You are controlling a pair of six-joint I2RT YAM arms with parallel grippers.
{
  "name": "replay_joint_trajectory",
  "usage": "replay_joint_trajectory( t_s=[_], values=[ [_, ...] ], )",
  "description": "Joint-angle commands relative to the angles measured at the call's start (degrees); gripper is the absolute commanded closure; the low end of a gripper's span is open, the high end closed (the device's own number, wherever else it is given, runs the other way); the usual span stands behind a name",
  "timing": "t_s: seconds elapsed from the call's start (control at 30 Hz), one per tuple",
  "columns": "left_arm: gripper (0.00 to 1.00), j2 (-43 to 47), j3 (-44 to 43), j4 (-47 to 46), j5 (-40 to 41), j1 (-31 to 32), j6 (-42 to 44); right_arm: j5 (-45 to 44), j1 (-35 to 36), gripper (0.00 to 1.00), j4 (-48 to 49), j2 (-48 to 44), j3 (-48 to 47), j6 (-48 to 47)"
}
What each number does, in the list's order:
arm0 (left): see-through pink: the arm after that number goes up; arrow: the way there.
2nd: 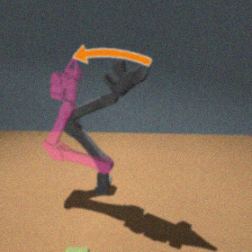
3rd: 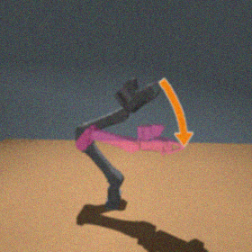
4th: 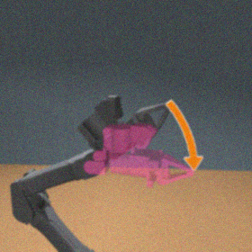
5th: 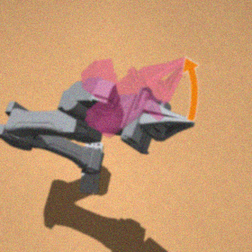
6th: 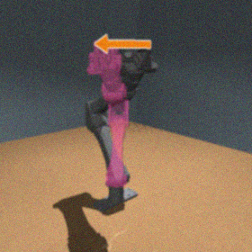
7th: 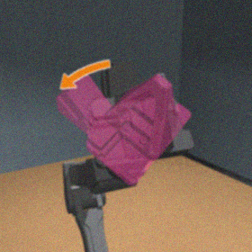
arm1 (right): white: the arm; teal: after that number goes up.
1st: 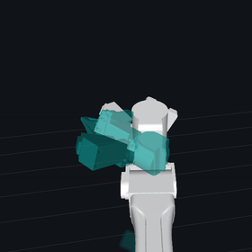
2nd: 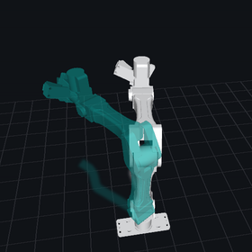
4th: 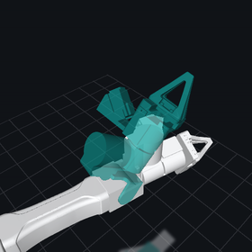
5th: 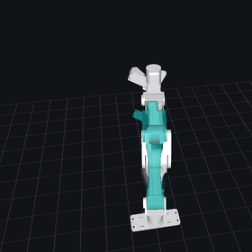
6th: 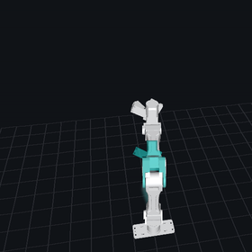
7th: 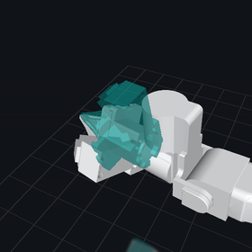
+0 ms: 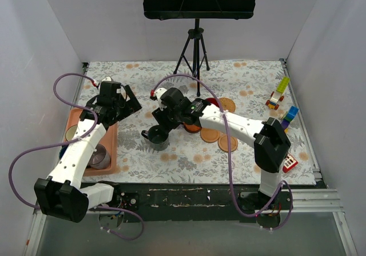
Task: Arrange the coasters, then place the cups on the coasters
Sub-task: Pick up the cup at the center of the board.
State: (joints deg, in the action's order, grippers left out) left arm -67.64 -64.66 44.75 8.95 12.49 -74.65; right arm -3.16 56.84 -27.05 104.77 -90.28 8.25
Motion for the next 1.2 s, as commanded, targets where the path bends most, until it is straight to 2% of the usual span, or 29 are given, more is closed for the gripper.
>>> replay_joint_trajectory(
  t_s=[0.0, 0.27, 0.53, 0.57, 0.73, 1.03, 1.17],
  values=[
    [0.02, 2.34, -0.29, 1.57, 4.5, 2.01, 1.61, -1.58, -0.15, 0.37, 1.12, 1.75, -2.01, -1.66],
    [0.02, 1.72, 0.77, 0.6, 2.83, 2.98, 1.44, -3.08, -0.15, 0.44, 1.47, 7.28, -3.32, -2.97],
    [0.02, 1.63, 0.85, 0.78, 3.53, 3.33, 1.62, -1.59, -0.15, 0.55, 2.09, 10.45, -4.64, -5.26],
    [0.02, 1.72, 0.68, 0.78, 3.7, 3.24, 1.62, -1.24, -0.15, 0.58, 1.91, 10.71, -4.82, -5.35],
    [0.02, 1.63, -0.46, 2.0, 6.95, 3.33, 1.09, 0.43, -0.15, 0.97, 2.44, 10.19, -7.27, -5.35],
    [0.02, 2.86, -6.17, 3.24, 15.48, 2.89, 0.82, -0.44, -1.37, 0.99, -2.48, 2.56, -16.68, -10.7],
    [0.02, 3.3, -6.61, 0.87, 14.61, 1.66, 1.97, 0.77, -6.98, 0.99, -5.38, -3.77, -15.72, -12.99]
  ],
)
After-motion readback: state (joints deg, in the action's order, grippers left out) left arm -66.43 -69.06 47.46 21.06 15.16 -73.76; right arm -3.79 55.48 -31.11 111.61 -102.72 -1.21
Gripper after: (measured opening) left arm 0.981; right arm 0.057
